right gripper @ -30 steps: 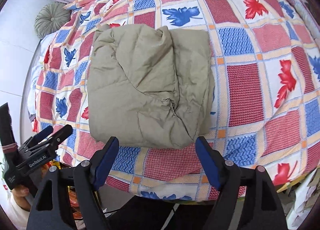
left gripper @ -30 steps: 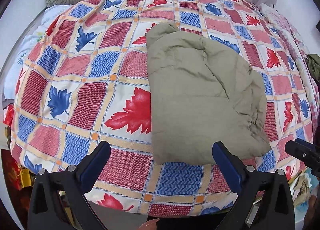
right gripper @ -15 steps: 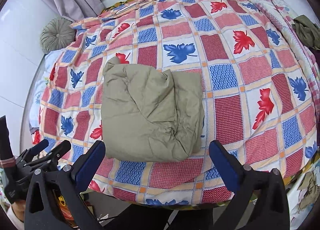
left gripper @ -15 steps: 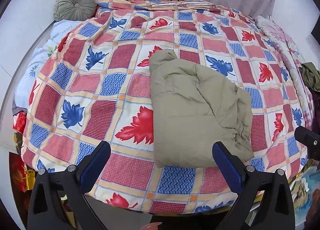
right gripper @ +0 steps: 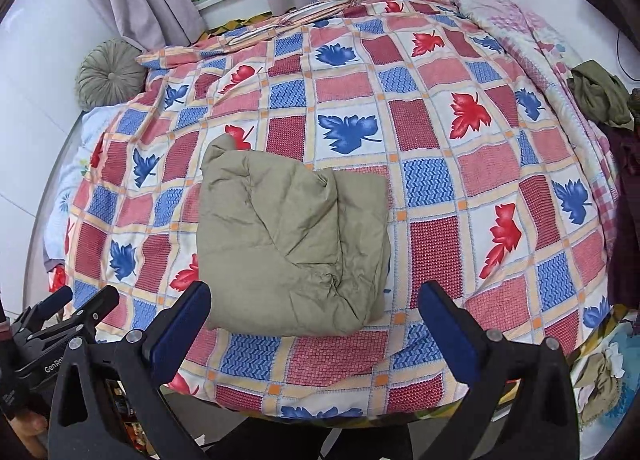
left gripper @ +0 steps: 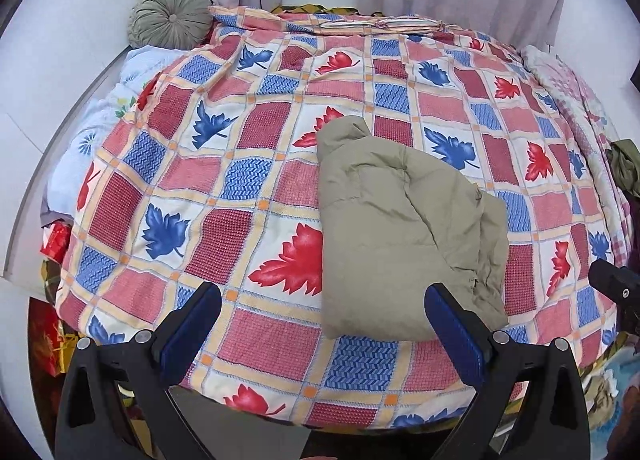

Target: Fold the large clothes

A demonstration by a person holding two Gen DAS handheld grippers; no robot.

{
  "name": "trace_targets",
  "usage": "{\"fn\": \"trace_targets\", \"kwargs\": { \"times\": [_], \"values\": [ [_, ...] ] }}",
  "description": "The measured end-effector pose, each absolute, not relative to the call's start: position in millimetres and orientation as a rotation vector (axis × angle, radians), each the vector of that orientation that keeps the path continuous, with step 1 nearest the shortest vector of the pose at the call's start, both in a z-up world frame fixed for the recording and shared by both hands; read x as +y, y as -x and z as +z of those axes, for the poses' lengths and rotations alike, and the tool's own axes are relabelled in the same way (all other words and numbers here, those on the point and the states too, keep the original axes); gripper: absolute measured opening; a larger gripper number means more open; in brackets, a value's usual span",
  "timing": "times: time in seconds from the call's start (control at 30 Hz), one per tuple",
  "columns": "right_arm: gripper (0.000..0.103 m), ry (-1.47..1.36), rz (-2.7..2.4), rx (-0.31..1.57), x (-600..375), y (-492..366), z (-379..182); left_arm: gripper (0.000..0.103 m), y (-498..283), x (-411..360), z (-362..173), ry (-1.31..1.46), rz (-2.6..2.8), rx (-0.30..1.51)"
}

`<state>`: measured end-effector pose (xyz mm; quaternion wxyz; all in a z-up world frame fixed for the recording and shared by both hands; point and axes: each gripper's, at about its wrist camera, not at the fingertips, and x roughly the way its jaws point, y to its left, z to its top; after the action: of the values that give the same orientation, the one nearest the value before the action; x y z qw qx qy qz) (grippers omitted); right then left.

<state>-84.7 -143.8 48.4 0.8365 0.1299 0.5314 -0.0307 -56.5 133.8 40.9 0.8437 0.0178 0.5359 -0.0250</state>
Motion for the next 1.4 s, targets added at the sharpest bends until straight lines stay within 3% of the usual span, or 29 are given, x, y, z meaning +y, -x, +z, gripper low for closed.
{"fn": "trace_targets", "kwargs": {
  "times": [1.4],
  "values": [
    [0.103,-0.25,-0.071,1.105,-135.8,84.3,57.5,0.102,57.4,132.2,45.5,-0.036,-0.054,1.132]
  ]
}}
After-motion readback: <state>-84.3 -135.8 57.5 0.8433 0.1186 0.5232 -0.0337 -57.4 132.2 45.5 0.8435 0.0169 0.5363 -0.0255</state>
